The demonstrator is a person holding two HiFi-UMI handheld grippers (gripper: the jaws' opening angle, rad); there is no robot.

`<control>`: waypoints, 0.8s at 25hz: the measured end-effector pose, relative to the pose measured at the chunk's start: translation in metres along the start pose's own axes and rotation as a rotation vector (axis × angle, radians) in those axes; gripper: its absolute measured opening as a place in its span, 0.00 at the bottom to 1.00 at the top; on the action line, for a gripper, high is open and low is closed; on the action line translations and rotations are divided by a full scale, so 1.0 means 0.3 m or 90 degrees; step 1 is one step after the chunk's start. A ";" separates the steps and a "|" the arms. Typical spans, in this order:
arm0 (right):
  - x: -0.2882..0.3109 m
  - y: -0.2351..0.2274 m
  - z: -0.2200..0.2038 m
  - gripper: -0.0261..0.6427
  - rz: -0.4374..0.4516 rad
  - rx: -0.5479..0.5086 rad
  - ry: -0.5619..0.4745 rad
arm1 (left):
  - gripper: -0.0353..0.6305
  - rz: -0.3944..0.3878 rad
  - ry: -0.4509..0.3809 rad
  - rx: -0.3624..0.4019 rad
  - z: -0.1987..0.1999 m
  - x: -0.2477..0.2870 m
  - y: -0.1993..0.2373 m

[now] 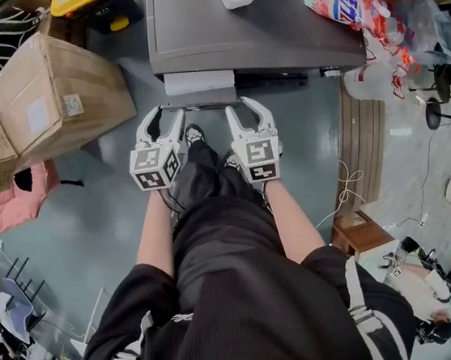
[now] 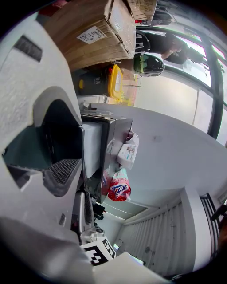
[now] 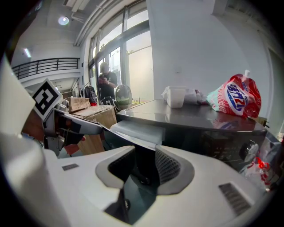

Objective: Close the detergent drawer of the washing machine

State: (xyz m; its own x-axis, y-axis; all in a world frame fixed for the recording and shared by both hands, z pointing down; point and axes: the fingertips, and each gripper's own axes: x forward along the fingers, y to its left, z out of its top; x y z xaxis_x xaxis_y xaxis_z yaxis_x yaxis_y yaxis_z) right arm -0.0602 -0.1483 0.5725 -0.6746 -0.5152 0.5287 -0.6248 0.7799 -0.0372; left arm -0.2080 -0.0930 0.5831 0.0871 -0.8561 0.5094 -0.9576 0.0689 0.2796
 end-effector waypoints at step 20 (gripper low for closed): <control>0.041 -0.023 0.035 0.25 -0.012 0.010 -0.002 | 0.41 -0.013 0.017 0.012 0.037 0.043 0.022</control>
State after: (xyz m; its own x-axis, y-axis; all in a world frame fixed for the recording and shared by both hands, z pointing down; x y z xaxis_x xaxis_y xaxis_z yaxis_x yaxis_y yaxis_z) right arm -0.0683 -0.1636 0.5705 -0.6638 -0.5316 0.5261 -0.6440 0.7639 -0.0406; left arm -0.2162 -0.1093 0.5823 0.1142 -0.8430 0.5257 -0.9604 0.0418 0.2756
